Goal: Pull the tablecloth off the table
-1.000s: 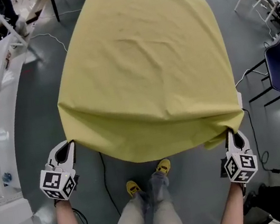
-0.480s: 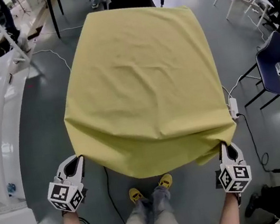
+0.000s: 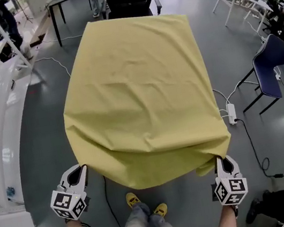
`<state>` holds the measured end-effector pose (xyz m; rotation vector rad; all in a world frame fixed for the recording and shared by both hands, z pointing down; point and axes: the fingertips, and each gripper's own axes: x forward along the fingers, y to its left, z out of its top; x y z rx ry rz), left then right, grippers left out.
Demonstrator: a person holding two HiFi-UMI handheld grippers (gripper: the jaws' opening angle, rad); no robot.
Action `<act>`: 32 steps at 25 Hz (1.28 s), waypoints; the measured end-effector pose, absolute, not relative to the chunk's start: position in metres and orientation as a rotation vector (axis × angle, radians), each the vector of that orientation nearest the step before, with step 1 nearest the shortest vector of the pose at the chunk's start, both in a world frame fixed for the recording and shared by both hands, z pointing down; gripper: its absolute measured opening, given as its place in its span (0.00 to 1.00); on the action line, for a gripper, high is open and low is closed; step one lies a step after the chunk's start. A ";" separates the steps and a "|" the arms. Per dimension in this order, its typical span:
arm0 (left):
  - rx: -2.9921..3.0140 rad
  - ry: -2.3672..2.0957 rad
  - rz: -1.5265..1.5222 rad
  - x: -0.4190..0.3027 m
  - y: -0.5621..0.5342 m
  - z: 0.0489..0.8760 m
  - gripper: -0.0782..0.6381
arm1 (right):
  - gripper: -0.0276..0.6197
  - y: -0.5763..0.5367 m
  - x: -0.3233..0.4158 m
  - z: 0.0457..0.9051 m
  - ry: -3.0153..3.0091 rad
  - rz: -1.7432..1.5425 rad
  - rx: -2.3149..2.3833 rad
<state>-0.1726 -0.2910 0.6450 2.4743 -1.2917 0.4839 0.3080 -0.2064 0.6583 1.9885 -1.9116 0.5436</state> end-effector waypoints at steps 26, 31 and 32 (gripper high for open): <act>2.619 -1.234 0.397 -0.144 -0.171 0.550 0.12 | 0.07 -0.102 0.264 0.561 -1.994 0.335 1.941; 2.669 -1.210 0.317 -0.153 -0.168 0.514 0.12 | 0.07 -0.094 0.236 0.523 -2.000 0.305 2.010; 2.685 -1.207 0.313 -0.154 -0.166 0.506 0.12 | 0.07 -0.092 0.230 0.514 -2.005 0.292 2.015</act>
